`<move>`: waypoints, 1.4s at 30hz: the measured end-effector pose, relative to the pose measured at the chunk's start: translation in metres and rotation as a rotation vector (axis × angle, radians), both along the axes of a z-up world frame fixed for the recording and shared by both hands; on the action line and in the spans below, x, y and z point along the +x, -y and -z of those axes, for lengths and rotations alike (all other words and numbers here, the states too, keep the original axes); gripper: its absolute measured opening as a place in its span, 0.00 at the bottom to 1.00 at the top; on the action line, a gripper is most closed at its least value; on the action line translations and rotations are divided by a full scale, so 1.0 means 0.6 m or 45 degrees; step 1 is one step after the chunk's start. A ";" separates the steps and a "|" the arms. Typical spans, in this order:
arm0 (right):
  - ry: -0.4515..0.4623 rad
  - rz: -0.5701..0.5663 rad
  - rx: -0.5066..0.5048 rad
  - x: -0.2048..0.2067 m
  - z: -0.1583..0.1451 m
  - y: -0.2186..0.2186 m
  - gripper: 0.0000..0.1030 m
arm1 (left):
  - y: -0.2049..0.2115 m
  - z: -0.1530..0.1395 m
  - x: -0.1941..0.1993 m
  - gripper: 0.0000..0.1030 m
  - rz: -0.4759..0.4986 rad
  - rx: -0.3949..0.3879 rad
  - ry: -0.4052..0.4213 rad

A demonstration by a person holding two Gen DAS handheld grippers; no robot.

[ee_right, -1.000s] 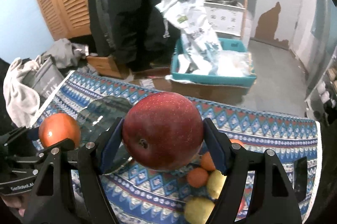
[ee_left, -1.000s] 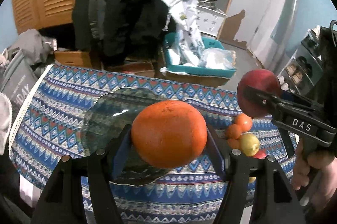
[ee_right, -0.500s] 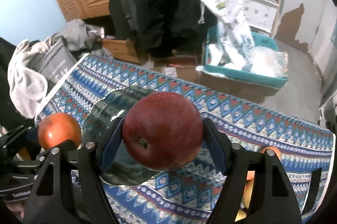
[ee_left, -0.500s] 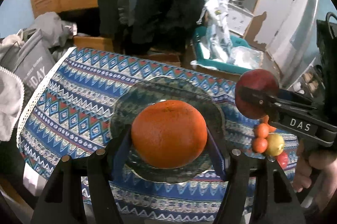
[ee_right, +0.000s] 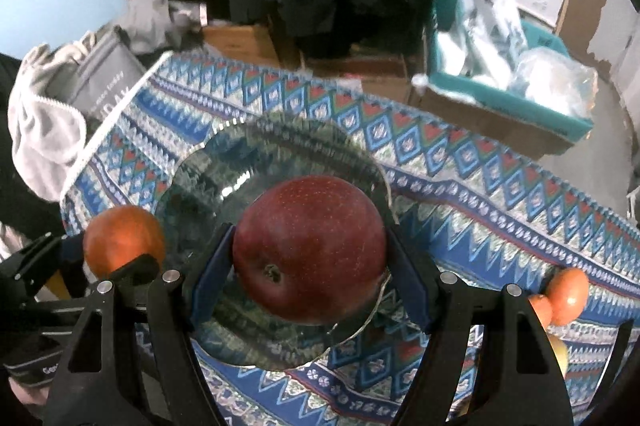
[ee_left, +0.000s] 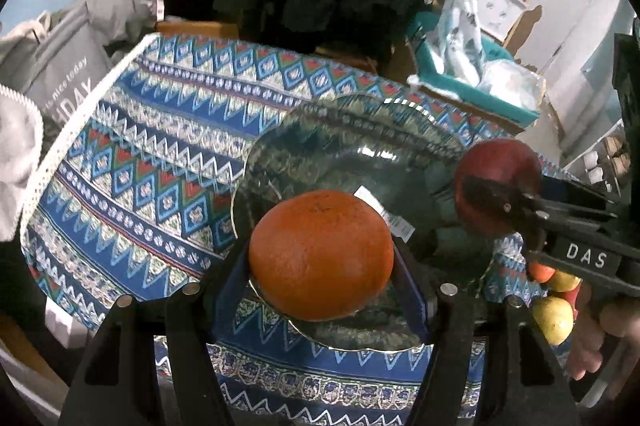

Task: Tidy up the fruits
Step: 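Carry the orange with the left gripper while the right gripper carries the apple to the glass plate, then open both grippers to set the orange and apple on the plate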

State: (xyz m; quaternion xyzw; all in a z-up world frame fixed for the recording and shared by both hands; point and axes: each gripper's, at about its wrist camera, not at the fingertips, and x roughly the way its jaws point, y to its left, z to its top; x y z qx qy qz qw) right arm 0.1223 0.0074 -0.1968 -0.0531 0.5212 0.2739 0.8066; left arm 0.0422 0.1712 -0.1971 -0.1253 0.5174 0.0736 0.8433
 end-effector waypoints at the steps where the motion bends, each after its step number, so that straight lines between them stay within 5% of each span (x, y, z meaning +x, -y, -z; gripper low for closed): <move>1: -0.018 -0.005 -0.006 0.001 0.008 -0.002 0.73 | -0.001 0.008 0.001 0.67 -0.002 -0.006 -0.015; 24: -0.204 -0.079 -0.096 -0.005 0.085 -0.011 0.74 | 0.014 0.072 0.008 0.68 0.020 0.053 -0.216; 42: 0.017 0.015 -0.023 -0.014 -0.033 0.026 0.73 | 0.033 -0.019 -0.007 0.75 0.048 0.037 -0.024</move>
